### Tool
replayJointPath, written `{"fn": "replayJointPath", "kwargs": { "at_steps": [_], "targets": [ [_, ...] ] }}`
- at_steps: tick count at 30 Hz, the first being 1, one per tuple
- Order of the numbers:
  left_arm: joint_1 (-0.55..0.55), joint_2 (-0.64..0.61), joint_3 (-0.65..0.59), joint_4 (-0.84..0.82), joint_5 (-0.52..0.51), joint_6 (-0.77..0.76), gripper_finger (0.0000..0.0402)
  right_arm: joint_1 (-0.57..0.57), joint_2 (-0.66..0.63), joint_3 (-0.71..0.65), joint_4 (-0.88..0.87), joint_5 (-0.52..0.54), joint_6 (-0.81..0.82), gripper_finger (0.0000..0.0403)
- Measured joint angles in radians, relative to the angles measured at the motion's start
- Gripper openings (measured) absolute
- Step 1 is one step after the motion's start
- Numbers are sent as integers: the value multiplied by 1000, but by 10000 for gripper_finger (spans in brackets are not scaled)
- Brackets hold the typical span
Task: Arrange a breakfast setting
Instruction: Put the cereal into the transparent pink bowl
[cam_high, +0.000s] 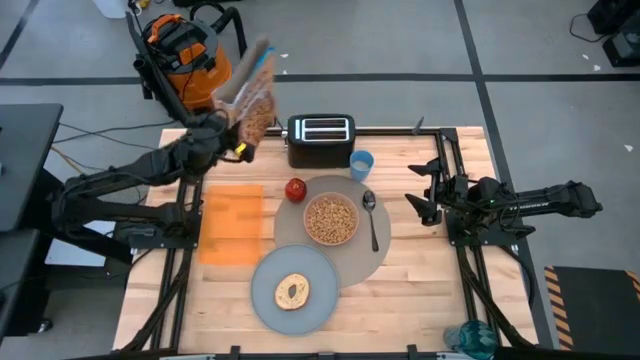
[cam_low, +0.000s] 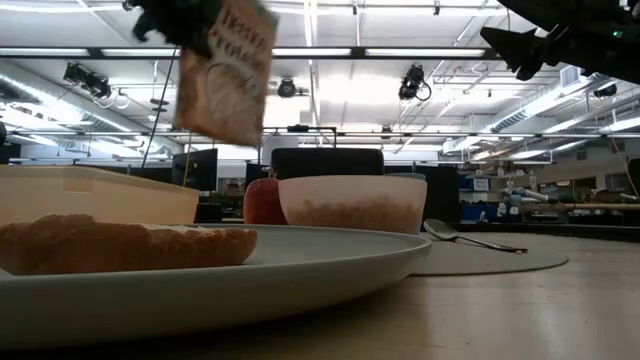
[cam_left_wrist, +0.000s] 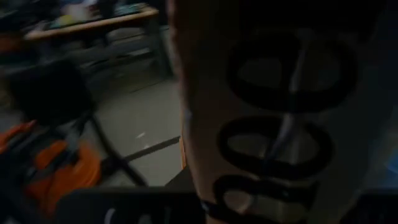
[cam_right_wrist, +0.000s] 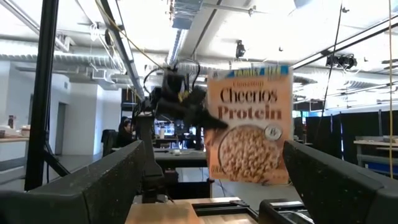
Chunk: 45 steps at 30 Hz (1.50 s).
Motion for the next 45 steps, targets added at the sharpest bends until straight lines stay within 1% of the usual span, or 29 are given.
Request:
{"fn": "replayJointPath", "kwargs": {
  "at_steps": [3, 8, 13, 17, 21, 24, 27, 33, 36, 38, 41, 45],
  "targets": [
    [0, -36, -101, 7, -97, -86, 10, 0, 0, 0, 0, 0, 1, 388],
    [1, -28, -235, 32, -245, -161, 11, 0, 0, 0, 0, 0, 23, 388],
    [2, -25, -352, 106, -328, -219, 12, 0, 0, 0, 0, 1, 27, 387],
    [2, -26, -434, 120, -384, -269, 13, 0, 0, 0, 0, 2, 27, 387],
    [-4, -26, -508, 145, -376, -344, 14, 0, 0, 0, 0, 3, 57, 387],
    [-19, -27, -515, 142, -341, -422, 14, 0, 0, 0, 0, 3, 71, 387],
    [-41, -27, -500, 128, -302, -439, 14, 0, 0, 0, 0, 3, 71, 387],
    [-69, -27, -416, -44, -292, -447, 11, 0, 0, 0, -1, 13, 71, 387],
    [-66, -28, -400, -137, -293, -489, 11, 0, 0, 0, -5, 15, 70, 387],
    [-64, -28, -398, -217, -286, -557, 11, 0, 0, 0, -11, 16, 70, 387],
    [-55, -27, -409, -327, -288, -700, 11, 0, 0, -1, -27, 16, 68, 387],
    [-32, -27, -437, -369, -318, -809, 11, 0, 0, -1, -31, 16, 65, 387]
  ]
}}
